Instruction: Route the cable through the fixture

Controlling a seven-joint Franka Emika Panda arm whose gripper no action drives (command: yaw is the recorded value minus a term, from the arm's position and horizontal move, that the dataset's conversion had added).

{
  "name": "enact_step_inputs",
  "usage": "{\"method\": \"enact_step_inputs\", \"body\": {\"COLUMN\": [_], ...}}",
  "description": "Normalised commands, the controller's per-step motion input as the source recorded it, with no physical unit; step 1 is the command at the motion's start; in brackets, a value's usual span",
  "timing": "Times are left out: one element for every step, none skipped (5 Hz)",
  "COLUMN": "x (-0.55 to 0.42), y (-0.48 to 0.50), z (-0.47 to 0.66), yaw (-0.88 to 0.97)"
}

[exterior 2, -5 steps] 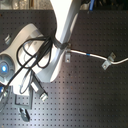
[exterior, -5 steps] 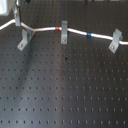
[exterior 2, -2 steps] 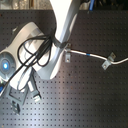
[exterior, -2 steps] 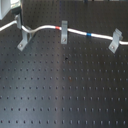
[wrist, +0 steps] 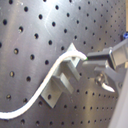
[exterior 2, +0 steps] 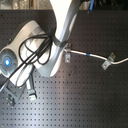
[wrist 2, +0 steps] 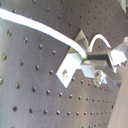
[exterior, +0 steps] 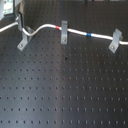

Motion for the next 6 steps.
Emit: {"method": "enact_step_inputs", "body": {"x": [-0.006, -0.05, -0.127, -0.156, -0.122, 0.162], "y": [-0.012, -0.058, -0.217, -0.318, -0.404, -0.316], "z": [0.18, 0.0, -0.4, -0.22, -0.02, 0.06], "yaw": [0.99, 0.91, 0.45, 0.4, 0.29, 0.36]}}
